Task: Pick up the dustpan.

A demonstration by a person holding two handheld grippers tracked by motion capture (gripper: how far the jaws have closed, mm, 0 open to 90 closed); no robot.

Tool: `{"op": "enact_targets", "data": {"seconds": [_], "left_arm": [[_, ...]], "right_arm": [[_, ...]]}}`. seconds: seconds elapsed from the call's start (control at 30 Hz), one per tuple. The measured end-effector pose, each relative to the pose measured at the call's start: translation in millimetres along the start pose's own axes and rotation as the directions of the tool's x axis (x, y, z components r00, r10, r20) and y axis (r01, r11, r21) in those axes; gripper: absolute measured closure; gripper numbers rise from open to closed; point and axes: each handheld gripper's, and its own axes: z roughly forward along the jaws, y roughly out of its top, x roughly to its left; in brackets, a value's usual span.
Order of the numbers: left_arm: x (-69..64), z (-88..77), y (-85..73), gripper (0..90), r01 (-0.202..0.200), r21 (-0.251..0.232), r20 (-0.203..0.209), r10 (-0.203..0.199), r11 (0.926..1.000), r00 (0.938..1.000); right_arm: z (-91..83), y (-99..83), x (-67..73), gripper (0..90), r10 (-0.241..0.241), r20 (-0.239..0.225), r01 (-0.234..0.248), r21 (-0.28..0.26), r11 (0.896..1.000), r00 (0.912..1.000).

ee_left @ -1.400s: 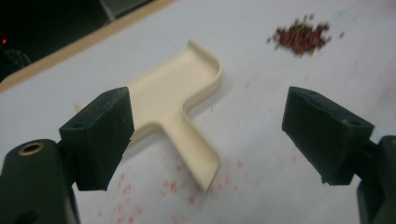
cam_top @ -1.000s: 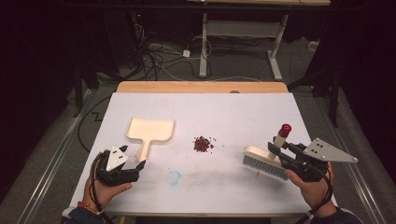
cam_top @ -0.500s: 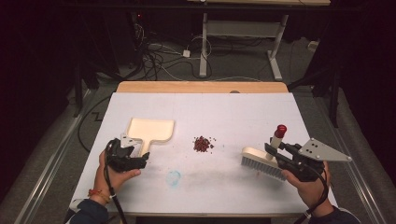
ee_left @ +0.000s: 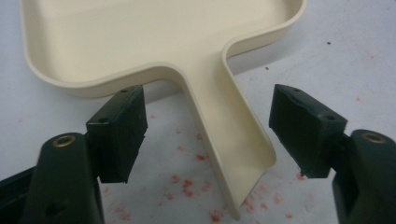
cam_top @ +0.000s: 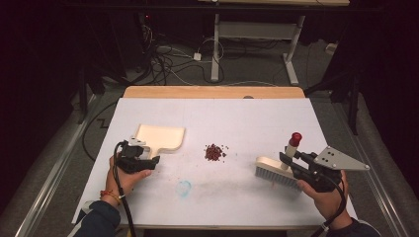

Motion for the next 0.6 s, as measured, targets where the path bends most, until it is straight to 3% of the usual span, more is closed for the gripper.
{"op": "enact_targets", "data": {"seconds": [0.13, 0.33, 0.43, 0.57, 0.6], "left_arm": [[-0.8, 8.4, -0.8, 30.2, 0.019, 0.034, -0.010, -0.019, 0.9992, 0.9998], [-2.5, 12.8, 3.1, 36.0, 0.039, 0.017, -0.041, -0.038, 0.9991, 0.9984], [-4.7, 12.5, 3.7, 50.2, 0.033, 0.011, -0.032, -0.032, 0.9994, 0.9990], [-7.5, 13.2, 7.5, 60.9, 0.024, 0.025, -0.038, -0.023, 0.9994, 0.9990], [-9.3, 13.7, 10.1, 63.6, 0.002, 0.038, -0.044, 0.000, 0.9993, 0.9990]], "right_arm": [[1.5, 0.0, 1.5, 69.7, -0.004, -0.003, 0.004, 0.005, 1.000, 1.0000], [2.2, -0.5, 2.5, 69.7, -0.004, -0.007, 0.005, 0.009, 1.000, 1.0000], [2.1, -0.6, 1.9, 69.7, -0.004, -0.009, 0.004, 0.008, 1.000, 1.0000], [2.9, -0.9, 1.9, 69.7, -0.004, -0.010, 0.004, 0.011, 1.000, 0.9999], [3.2, -0.9, 2.0, 69.7, -0.004, -0.010, 0.004, 0.010, 1.000, 0.9999]]}}
